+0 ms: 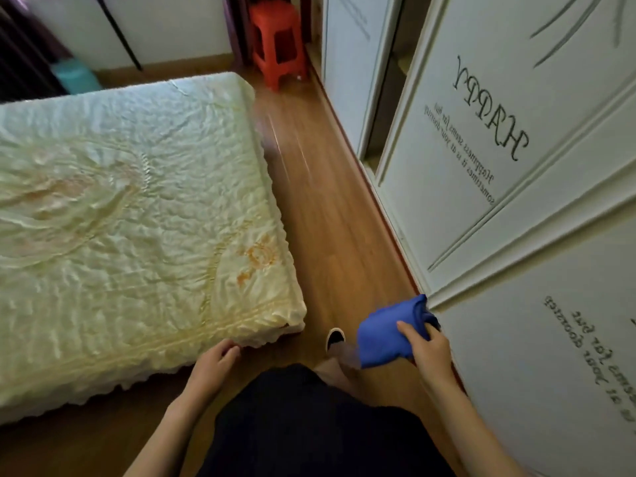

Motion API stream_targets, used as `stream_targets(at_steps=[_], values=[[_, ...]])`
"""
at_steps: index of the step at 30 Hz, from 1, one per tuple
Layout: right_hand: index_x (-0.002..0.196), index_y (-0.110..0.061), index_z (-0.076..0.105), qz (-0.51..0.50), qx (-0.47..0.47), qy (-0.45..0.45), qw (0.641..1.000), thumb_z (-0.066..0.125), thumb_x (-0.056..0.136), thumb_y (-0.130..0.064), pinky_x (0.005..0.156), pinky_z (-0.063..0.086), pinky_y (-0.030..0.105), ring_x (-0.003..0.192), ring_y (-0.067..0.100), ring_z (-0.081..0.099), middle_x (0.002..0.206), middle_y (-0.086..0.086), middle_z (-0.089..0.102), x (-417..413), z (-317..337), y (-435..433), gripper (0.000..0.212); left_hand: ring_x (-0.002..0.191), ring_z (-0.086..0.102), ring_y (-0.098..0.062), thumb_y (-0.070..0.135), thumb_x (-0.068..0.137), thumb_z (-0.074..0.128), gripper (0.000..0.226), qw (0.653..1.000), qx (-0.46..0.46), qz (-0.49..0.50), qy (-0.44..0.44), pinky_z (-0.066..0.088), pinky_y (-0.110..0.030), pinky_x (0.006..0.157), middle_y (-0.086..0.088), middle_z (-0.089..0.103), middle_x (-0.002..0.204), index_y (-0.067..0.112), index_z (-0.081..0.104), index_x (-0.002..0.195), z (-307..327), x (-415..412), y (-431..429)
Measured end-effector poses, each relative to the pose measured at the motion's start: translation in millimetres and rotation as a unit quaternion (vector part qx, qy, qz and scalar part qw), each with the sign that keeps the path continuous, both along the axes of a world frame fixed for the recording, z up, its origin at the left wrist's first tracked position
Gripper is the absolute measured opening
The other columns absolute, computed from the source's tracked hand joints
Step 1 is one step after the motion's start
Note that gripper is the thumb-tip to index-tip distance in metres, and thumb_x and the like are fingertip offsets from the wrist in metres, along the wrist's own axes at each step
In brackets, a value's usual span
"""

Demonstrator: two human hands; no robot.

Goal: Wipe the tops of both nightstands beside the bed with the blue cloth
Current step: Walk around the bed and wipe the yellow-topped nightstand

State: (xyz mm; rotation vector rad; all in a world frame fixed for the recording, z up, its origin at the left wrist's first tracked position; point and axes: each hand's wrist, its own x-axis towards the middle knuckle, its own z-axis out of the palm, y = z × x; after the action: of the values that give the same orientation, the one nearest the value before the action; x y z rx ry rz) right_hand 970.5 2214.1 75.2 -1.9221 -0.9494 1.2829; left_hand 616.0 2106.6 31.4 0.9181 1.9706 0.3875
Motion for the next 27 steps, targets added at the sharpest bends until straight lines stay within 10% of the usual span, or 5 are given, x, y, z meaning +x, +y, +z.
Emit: stream_targets(at_steps=[18,27], values=[[0.104,0.0,0.064,0.007,-0.012,-0.03,0.999,0.071,0.085,-0.017,0.086,0.053,0.049,0.093,0.036,0.063,0.101,0.018,0.066,72,1,408,0.026,0.086,0.066,-0.027,0.028,0.097,0.045,0.022,0.996,0.064,0.01,-0.056,0.053,-0.046,0.081,-0.002,0.069,0.091,0.024,0.066,0.104,41,79,426],[0.106,-0.005,0.064,0.137,-0.023,0.031,0.99,0.069,0.086,-0.012,0.084,0.054,0.05,0.087,0.03,0.065,0.092,0.009,0.068,-18,8,635,0.022,0.085,0.066,-0.019,0.022,0.096,0.048,0.022,0.974,0.04,0.22,-0.042,0.054,-0.041,0.083,0.001,0.071,0.092,0.029,0.068,0.091,35,54,536]])
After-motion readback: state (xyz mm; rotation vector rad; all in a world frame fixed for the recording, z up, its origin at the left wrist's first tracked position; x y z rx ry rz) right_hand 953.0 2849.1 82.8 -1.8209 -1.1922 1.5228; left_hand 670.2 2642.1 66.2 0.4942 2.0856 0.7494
